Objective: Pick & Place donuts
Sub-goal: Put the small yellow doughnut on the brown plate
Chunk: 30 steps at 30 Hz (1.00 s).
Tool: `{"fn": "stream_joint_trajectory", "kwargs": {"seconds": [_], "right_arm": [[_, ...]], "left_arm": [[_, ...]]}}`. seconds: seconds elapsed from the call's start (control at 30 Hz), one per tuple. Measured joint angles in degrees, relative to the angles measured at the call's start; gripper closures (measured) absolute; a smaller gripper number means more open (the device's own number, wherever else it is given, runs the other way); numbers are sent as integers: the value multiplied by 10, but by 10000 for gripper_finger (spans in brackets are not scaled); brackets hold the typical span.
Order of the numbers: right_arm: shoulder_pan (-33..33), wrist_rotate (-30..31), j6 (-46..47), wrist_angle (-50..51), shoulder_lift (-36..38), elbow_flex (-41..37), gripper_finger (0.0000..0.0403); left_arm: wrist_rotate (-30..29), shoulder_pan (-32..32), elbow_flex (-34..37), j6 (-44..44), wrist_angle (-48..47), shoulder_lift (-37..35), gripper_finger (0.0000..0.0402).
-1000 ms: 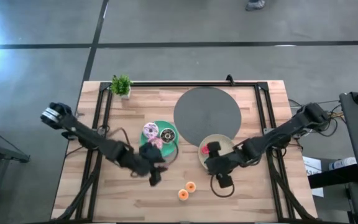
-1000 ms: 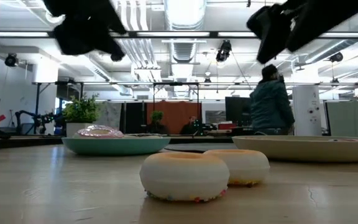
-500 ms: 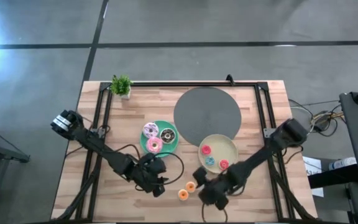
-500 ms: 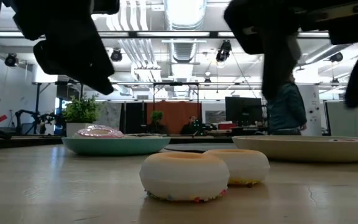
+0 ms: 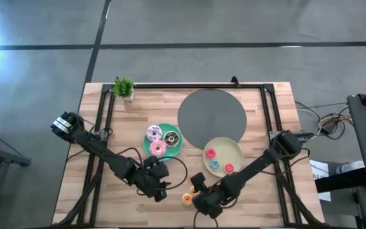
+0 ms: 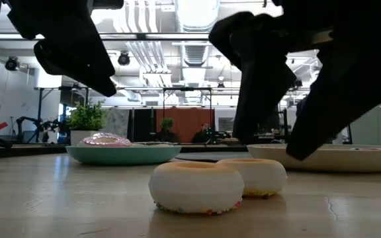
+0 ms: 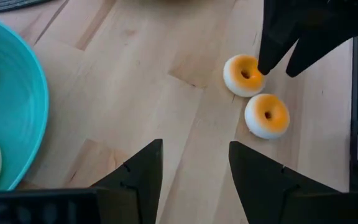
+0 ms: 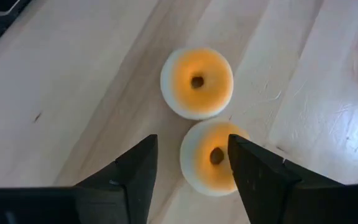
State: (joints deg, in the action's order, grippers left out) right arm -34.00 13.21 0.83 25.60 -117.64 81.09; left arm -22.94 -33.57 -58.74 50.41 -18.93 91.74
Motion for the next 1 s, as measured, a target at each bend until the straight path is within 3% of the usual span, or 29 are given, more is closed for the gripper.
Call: {"fn": "stream_joint_trajectory", "kwargs": {"seconds": [0.5,0.87,1.0], "right_arm": [[2,-1,77,20,-23,2,252],[42,-27,188,25,-11,1,381],[45,-60,237,24,40,-11,393]], "left_arm": [[0,-1,0,-13,-1,0,244],[-2,-1,0,-12,0,0,244],[18,3,1,-11,16,0,244]]}}
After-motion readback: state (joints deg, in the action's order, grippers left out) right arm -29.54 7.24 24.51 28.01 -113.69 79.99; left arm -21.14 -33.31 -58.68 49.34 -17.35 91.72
